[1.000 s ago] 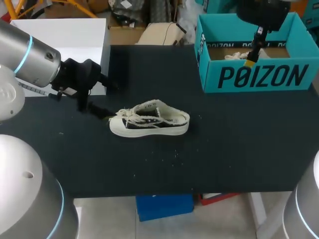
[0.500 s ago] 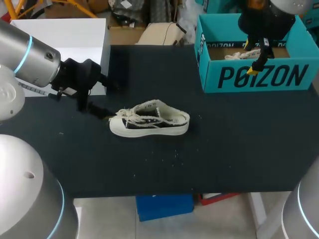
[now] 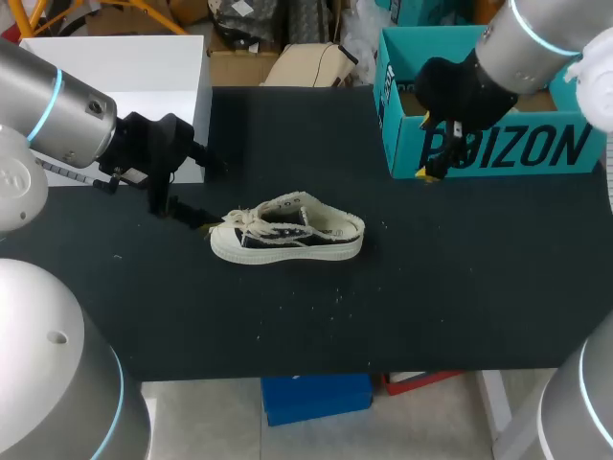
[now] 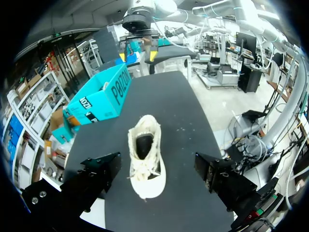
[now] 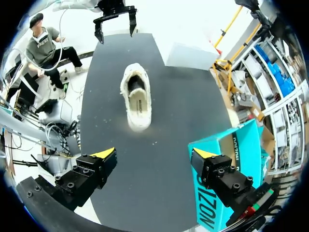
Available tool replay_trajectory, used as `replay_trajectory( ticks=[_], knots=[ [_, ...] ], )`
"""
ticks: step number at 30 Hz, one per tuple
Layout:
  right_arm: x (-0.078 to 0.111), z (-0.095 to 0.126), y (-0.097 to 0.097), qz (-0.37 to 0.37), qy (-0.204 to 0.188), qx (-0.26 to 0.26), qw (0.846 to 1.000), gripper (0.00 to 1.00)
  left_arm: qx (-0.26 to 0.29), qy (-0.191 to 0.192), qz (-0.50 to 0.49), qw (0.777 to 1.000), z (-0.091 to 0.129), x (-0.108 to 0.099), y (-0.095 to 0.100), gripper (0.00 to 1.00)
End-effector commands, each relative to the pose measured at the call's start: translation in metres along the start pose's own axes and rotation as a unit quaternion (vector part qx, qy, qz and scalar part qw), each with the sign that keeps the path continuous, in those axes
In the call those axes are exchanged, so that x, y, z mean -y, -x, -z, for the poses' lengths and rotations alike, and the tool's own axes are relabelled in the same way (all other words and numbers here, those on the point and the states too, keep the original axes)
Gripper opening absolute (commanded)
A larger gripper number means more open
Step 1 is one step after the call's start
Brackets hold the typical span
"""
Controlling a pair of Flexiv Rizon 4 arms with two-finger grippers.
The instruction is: Take the shoe out of the shoebox, open the shoe tongue, remove and reinsert the insole, then place the shoe into the shoebox
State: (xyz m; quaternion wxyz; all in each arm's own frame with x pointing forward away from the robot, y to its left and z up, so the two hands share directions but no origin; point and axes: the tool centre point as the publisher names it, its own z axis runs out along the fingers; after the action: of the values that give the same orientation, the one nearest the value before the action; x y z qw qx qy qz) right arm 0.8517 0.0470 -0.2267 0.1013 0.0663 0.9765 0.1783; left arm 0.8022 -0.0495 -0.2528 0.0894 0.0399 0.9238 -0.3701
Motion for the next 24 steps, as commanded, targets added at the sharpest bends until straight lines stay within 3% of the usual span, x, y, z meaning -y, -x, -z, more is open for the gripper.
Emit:
replay_trajectory(
  ticks=[1, 11, 19, 24],
  knots=[
    [0.0, -0.011, -0.006, 0.003, 0.004, 0.017, 1.0, 1.0, 0.001, 0.0, -0.001, 1.0, -0.002, -0.001, 0.0, 1.0],
    [0.0, -0.011, -0.006, 0.003, 0.004, 0.017, 1.0, 1.0, 0.001, 0.0, -0.001, 1.0, -0.002, -0.001, 0.0, 1.0],
    [-0.004, -0.039, -0.024, -0.039, 0.092, -0.017, 0.995, 1.0, 0.001, 0.0, -0.001, 1.0, -0.002, -0.001, 0.0, 1.0],
    [-0.007, -0.055, -0.035, -0.059, 0.146, -0.01, 0.988, 1.0, 0.001, 0.0, -0.001, 1.0, -0.002, -0.001, 0.0, 1.0]
  ],
)
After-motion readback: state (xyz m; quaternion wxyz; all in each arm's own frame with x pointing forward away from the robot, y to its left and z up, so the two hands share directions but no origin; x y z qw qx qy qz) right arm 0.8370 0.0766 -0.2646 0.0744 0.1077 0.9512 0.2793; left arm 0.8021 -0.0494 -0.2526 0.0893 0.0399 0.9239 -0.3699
